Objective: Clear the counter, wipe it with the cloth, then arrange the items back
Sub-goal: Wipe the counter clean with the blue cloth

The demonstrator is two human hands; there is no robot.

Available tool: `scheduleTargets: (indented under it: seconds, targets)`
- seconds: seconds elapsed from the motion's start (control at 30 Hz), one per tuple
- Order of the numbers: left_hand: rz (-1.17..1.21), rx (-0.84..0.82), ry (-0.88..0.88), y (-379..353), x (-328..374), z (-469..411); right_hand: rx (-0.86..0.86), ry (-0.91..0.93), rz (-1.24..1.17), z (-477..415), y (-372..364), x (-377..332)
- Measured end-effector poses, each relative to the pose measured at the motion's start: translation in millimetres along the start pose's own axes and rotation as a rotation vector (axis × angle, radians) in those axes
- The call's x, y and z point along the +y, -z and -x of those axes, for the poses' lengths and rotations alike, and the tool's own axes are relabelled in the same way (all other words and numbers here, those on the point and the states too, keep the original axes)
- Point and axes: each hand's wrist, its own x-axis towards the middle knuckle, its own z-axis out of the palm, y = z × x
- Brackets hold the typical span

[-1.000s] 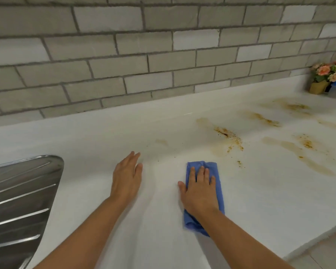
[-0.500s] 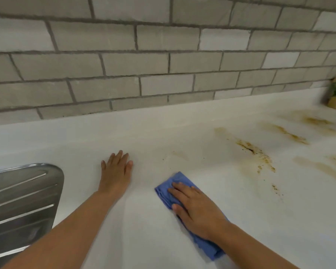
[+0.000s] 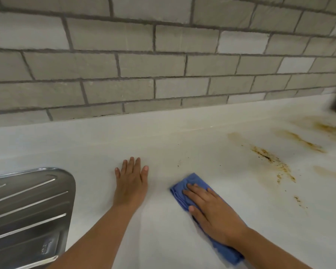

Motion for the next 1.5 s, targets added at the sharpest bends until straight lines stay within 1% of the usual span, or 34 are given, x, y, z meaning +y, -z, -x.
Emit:
scheduleTargets:
  seconds: [0.07,0.1,0.13,0.2,0.23,0.27,0.33,0.4,0.47,0.53,0.63,0.7,0.77,0.83,0.87,0.97,1.0,1.03,1.07,1.1,1.17,1.2,1.27,1.33,1.4,1.5]
  targets:
    - [-0.003,0.005,0.0,1,0,0,0.08,-0.008,0.036,-17,5,16]
    - [-0.002,0.006,0.001,1,0,0,0.1,-0.058,0.064,-34,7,28]
    - [-0.003,0.009,0.003,0,1,0,0.094,-0.134,0.094,-54,9,40]
    - [-0.007,0.015,0.011,0,1,0,0.001,-0.291,0.119,-100,14,50]
    - [-0.007,0.016,0.016,0,1,0,-0.002,-0.317,0.107,-118,16,46]
    - [-0.004,0.018,0.019,0,2,0,0.006,-0.313,0.096,-129,15,40]
    - [0.015,0.029,0.023,0,2,0,-0.011,-0.238,0.071,-129,10,25]
    - [0.024,0.035,0.029,0,3,0,-0.033,-0.105,0.062,-98,0,10]
    - [0.021,0.035,0.039,0,3,1,0.015,0.044,0.029,-53,-2,0]
    - [0.015,0.036,0.043,0,3,1,-0.01,0.094,0.027,-29,0,6]
    - [0.012,0.053,0.04,-1,3,1,-0.03,0.065,0.059,-54,13,32]
    - [0.003,0.058,0.039,-3,1,1,-0.053,-0.058,0.079,-99,21,57]
    - [0.012,0.062,0.049,-6,1,1,-0.019,-0.193,0.107,-143,22,68]
    - [0.032,0.069,0.061,-5,2,0,0.005,-0.232,0.075,-167,16,57]
    - [0.047,0.075,0.062,-4,2,-1,0.028,-0.181,0.068,-167,9,46]
    - [0.079,0.089,0.062,-4,1,-2,0.131,0.106,0.053,-114,1,14]
    - [0.086,0.09,0.064,-4,1,-1,0.106,0.184,0.017,-95,2,15]
    - [0.091,0.092,0.065,-4,1,0,0.052,0.221,-0.012,-81,3,21]
    - [0.092,0.095,0.064,-4,1,1,-0.032,0.196,-0.032,-75,8,31]
    - [0.089,0.096,0.063,-4,1,1,-0.04,0.16,-0.006,-78,12,46]
    - [0.087,0.099,0.058,-4,1,2,0.051,0.059,0.089,-106,18,76]
    - [0.094,0.104,0.054,-5,1,2,0.078,-0.02,0.123,-127,22,89]
    - [0.104,0.109,0.047,-6,0,1,0.047,-0.164,0.144,-170,29,102]
    - [0.124,0.116,0.041,-6,0,1,-0.015,-0.227,0.145,-202,29,95]
    - [0.179,0.139,0.03,-8,-2,0,-0.026,-0.186,0.147,-221,22,77]
    - [0.304,0.222,0.034,-6,-1,2,-0.053,-0.007,0.148,-227,4,34]
